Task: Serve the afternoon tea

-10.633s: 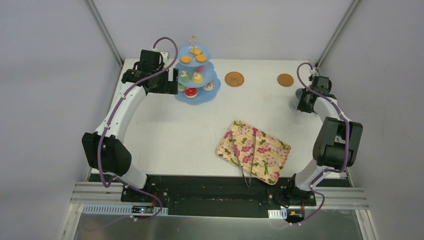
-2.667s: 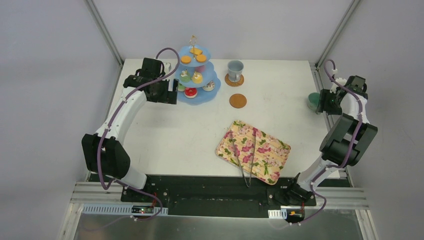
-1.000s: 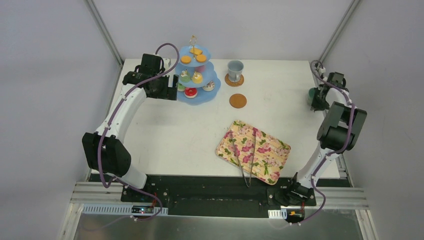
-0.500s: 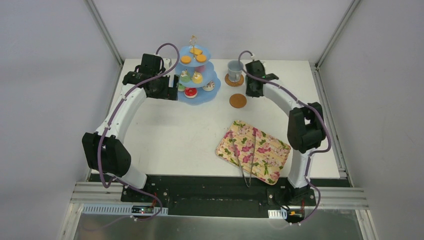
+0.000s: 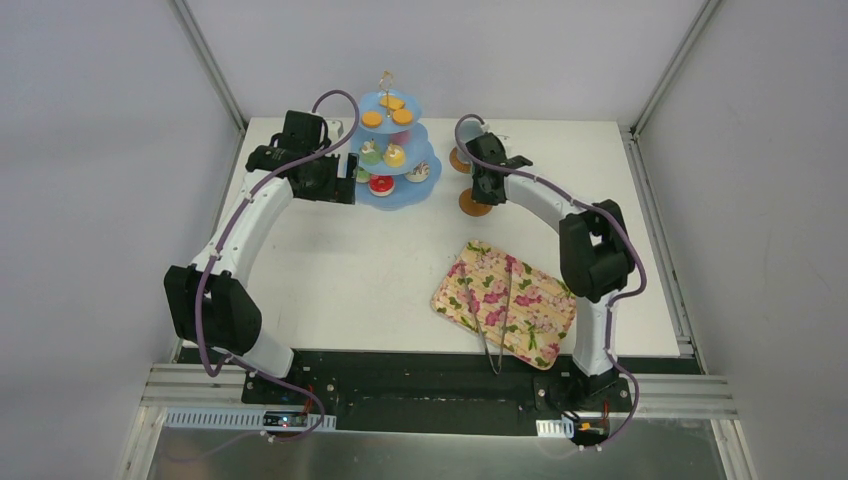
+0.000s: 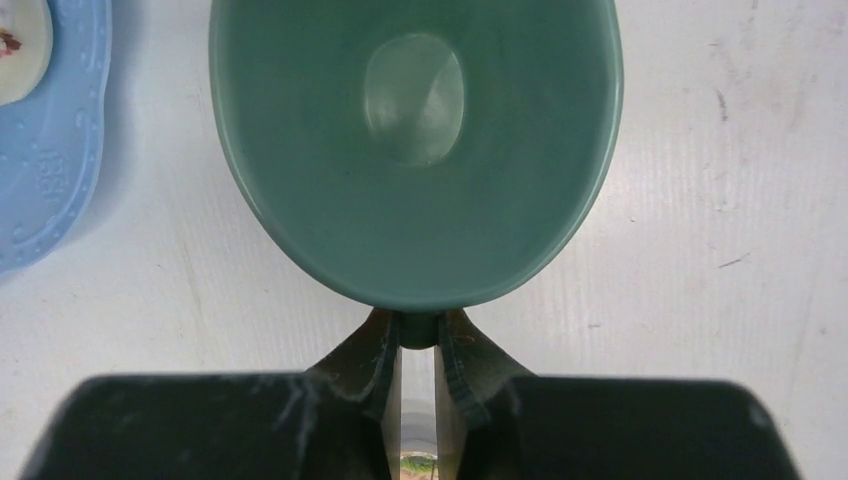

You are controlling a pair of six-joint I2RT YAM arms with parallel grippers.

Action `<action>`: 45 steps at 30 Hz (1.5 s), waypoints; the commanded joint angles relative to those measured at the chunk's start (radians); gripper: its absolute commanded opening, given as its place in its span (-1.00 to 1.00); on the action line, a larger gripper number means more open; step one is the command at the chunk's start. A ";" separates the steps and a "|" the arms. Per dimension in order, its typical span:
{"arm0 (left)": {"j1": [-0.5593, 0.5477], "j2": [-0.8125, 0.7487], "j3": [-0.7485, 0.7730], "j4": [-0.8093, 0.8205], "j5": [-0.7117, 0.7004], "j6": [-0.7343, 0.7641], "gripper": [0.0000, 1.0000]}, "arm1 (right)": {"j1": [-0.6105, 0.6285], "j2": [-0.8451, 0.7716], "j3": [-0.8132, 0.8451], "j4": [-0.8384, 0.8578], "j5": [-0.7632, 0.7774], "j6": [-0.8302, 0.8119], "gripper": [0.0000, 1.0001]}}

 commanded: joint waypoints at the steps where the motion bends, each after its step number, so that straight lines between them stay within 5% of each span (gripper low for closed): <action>1: 0.013 -0.046 -0.015 -0.002 -0.006 -0.009 0.88 | 0.011 0.009 0.017 0.070 -0.044 -0.005 -1.00; 45: 0.013 -0.030 -0.004 -0.006 -0.001 0.005 0.88 | 0.019 -0.055 -0.084 0.005 -0.146 0.006 -1.00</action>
